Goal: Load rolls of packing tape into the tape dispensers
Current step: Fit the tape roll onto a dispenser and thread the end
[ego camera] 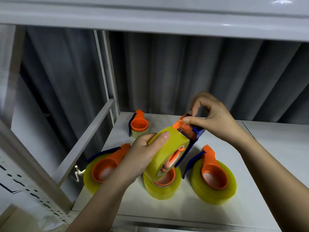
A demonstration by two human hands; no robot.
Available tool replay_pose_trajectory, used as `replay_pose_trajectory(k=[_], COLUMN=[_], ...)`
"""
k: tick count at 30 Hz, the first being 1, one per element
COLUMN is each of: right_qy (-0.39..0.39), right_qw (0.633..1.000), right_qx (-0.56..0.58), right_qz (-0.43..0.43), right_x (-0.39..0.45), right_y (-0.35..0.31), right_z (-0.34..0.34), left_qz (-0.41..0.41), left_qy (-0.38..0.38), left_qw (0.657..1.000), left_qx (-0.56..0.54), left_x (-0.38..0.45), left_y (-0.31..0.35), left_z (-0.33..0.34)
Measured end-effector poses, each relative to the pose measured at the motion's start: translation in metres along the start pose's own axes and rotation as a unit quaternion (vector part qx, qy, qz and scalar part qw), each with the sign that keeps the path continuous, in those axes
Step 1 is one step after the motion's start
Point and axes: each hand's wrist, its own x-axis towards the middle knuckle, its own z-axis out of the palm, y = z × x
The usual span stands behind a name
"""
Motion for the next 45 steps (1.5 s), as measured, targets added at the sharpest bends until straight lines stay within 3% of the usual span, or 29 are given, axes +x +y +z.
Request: replay_pose_trajectory(k=[12,20,39,45], right_qy=[0.09,0.16,0.13,0.135], right_qw=[0.994,0.982,0.984,0.982], right_qx=[0.024,-0.09,-0.082,-0.08], right_qz=[0.063,0.037,0.091,0.103], right_x=[-0.017,-0.023,-0.023,-0.023], right_y=[0.0,-0.007,-0.005,-0.007], right_z=[0.015,0.02,0.018,0.024], left_qz=[0.017,0.031,0.023,0.051], left_qy=[0.047,0.047,-0.03,0.048], left_qw=[0.999,0.998,0.999,0.997], left_qx=[0.002,0.008,0.017,0.02], left_x=[-0.001,0.0,0.001,0.003], left_y=[-0.004,-0.003,-0.012,-0.019], left_z=[0.006,0.009,0.001,0.008])
